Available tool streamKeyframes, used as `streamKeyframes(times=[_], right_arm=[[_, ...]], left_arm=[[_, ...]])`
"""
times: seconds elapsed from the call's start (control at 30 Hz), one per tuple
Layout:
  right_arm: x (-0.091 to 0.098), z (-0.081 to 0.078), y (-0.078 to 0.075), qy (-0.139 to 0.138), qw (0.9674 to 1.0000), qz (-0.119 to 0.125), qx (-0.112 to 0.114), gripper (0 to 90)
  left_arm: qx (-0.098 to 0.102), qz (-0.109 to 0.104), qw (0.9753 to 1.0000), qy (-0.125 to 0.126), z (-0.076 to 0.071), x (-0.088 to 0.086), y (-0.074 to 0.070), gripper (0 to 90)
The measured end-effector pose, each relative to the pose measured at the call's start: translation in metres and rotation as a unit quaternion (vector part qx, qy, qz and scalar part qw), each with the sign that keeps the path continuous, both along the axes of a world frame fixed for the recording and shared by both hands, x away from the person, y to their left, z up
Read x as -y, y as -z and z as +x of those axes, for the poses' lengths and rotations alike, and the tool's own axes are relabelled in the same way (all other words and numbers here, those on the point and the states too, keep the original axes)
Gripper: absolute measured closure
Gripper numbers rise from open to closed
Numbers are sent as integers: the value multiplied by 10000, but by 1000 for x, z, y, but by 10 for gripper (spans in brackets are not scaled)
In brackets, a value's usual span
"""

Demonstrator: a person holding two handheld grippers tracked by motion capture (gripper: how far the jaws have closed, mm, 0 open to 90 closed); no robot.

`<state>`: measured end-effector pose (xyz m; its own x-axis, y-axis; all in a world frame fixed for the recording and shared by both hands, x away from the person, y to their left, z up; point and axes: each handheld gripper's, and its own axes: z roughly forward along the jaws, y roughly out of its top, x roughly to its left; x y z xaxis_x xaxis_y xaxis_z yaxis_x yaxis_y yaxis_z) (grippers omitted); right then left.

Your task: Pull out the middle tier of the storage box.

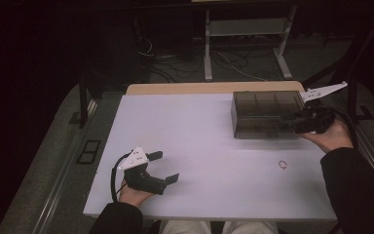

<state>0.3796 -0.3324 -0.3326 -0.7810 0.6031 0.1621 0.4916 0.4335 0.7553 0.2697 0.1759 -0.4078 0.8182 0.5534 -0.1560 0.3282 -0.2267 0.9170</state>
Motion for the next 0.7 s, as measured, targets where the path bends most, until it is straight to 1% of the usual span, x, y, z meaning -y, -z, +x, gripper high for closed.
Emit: streamKeyframes(times=[0.1,0.27,0.4,0.5,0.57,0.7], right_arm=[[-3,2,8,-87,9999,-76,1,500],[-9,4,14,-113,9998,-179,69,513],[-13,6,19,-137,9996,-252,72,529],[-13,8,23,-122,9995,-274,51,546],[-12,9,27,-109,9997,-238,23,553],[-14,10,32,-91,9996,-280,22,559]], left_arm=[[1,0,10000,0,0,0,0,6],[5,4,10000,0,0,0,0,6],[3,7,10000,2,0,0,0,6],[5,-2,10000,1,0,0,0,6],[9,-2,10000,1,0,-1,0,6],[9,-2,10000,-2,0,-1,0,6]])
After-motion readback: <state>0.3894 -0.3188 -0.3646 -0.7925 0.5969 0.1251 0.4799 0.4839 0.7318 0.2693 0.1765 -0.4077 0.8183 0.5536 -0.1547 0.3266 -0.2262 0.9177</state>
